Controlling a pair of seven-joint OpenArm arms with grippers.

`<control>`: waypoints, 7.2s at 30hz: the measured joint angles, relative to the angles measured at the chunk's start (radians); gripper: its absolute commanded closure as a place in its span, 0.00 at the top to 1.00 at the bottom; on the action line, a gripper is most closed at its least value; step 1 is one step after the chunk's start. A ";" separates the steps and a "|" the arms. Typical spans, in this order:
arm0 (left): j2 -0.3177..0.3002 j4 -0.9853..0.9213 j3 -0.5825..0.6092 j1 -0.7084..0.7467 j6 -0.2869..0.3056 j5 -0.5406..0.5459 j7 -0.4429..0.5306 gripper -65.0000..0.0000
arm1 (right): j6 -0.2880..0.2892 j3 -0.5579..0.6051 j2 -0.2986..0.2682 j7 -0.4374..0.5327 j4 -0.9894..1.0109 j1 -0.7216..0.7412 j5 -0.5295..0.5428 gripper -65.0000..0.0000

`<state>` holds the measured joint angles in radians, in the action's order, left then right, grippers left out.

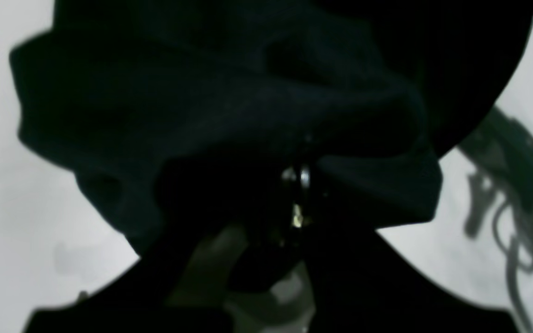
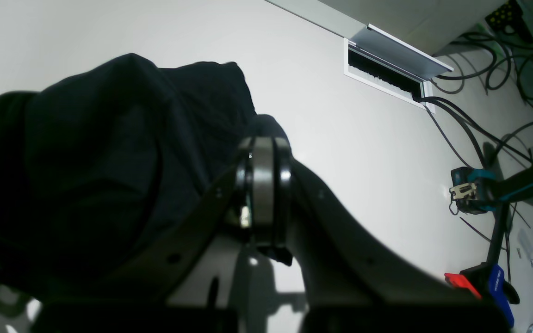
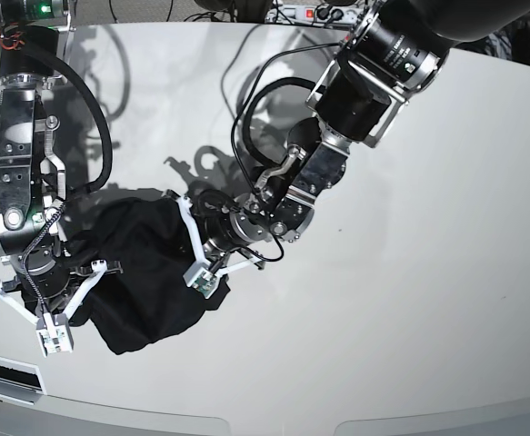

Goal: Layout the t-shirt on the table in an organized manner, then fold the t-shirt properly
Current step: 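Reach the left gripper toward the shirt held by the right gripper, then grasp the shirt edge with the left gripper and pull it away from the right gripper, then stretch the shirt between both grippers and lower it onto the table, then regrasp the shirt with the left gripper and drag it outward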

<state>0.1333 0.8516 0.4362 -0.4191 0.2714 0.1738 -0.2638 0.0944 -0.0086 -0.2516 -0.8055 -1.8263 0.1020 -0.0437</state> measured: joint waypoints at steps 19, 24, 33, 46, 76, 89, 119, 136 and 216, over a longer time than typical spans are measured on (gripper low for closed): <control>-0.222 0.614 -0.053 -0.192 0.079 -0.048 -0.540 0.00 | 0.141 0.000 -0.009 0.009 0.000 0.001 0.098 0.00; -0.315 0.614 -0.051 -0.228 0.045 -0.095 -0.548 0.00 | -0.047 -0.011 -0.006 0.000 0.000 0.005 0.076 0.00; -0.362 0.614 -0.051 -0.358 -0.026 -0.092 -0.549 0.00 | -0.087 -0.013 -0.006 0.000 0.000 0.026 0.016 0.00; -0.372 0.615 -0.051 -0.396 0.162 0.174 -0.681 0.00 | 0.019 -0.013 -0.008 0.017 -0.004 0.065 0.010 0.00; -0.473 0.468 -0.050 -0.118 0.261 0.358 -0.854 0.52 | 0.188 -0.013 -0.069 -0.239 -0.005 -0.142 0.063 0.00; -0.504 0.468 -0.050 -0.110 0.267 0.380 -0.897 0.57 | 0.041 -0.013 -0.087 -0.248 -0.023 -0.198 -0.077 0.57; -0.516 0.468 -0.051 -0.024 0.257 0.376 -0.798 0.57 | 0.448 -0.013 -0.095 0.011 0.779 0.285 0.467 0.00; -0.516 0.468 -0.051 -0.024 0.174 0.192 -0.719 0.57 | 0.542 -0.456 -0.097 -0.312 0.120 0.057 0.813 0.00; -0.164 0.116 -0.423 -0.111 0.378 1.169 -1.146 0.00 | 0.554 -0.552 -0.008 -0.253 0.080 -0.151 0.761 0.16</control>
<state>-0.0303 0.9680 0.0135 -0.5297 0.6491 1.3426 -1.4101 0.6479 -0.5610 -0.2600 -1.0588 -1.7458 -0.0494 0.7174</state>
